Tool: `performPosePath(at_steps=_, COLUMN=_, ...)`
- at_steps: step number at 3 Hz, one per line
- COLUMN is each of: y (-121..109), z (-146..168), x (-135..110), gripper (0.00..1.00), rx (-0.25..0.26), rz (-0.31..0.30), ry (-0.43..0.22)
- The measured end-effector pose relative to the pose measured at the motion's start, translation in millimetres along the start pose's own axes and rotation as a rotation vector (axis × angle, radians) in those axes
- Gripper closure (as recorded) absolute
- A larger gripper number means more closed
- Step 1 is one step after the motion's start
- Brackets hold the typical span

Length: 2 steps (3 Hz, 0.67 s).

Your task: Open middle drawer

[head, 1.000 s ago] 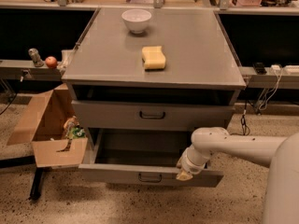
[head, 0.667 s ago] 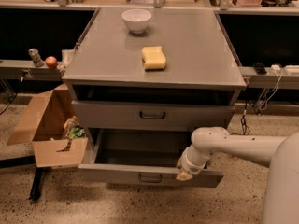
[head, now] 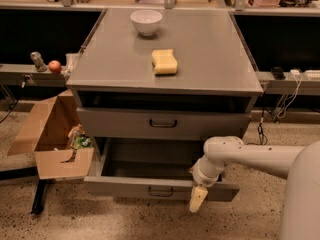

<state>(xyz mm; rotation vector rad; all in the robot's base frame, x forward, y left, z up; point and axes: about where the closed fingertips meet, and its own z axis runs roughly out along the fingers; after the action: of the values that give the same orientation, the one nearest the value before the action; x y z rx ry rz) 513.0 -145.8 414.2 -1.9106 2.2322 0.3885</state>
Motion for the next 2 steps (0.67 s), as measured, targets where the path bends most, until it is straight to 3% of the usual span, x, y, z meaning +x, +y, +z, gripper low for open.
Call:
performPosePath(at_steps=1, y=13, z=8, x=6, gripper=0.0, rx=-0.012, rz=0.004, ry=0.003)
performPosePath(at_steps=2, y=51, z=16, x=19, gripper=0.03, rx=-0.02, rz=0.006, ry=-0.036)
